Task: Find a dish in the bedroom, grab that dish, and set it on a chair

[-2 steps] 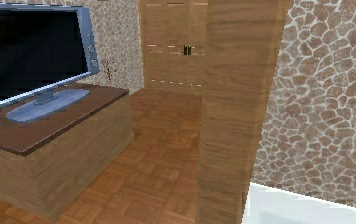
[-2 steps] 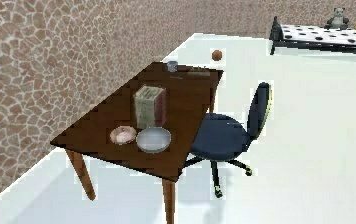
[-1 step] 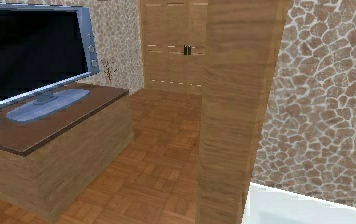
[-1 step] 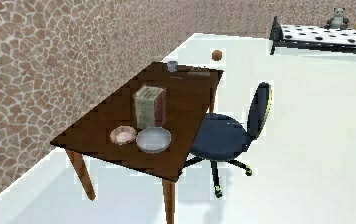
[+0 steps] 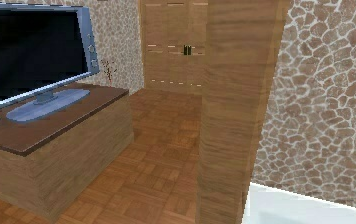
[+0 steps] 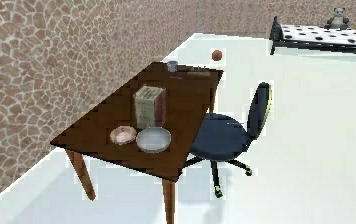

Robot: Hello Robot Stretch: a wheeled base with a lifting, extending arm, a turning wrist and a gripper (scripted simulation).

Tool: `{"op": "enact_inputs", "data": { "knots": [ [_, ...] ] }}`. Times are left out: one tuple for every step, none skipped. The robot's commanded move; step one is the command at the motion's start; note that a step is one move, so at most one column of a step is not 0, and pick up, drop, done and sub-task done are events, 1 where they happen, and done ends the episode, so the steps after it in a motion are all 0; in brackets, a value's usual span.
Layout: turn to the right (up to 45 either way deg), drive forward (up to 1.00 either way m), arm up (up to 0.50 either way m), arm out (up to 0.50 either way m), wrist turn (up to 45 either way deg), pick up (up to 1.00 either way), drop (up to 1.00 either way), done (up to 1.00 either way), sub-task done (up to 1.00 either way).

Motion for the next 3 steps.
{"op": "enact_inputs", "data": {
  "knots": [
    [0.0, 0.00, 0.00, 0.48, 0.0, 0.00, 0.00, 0.00, 0.00],
    [0.0, 0.00, 0.00, 0.00, 45.0, 0.00, 0.00, 0.00, 0.00],
    [0.0, 0.00, 0.00, 0.00, 45.0, 0.00, 0.00, 0.00, 0.00]
  ]
}}
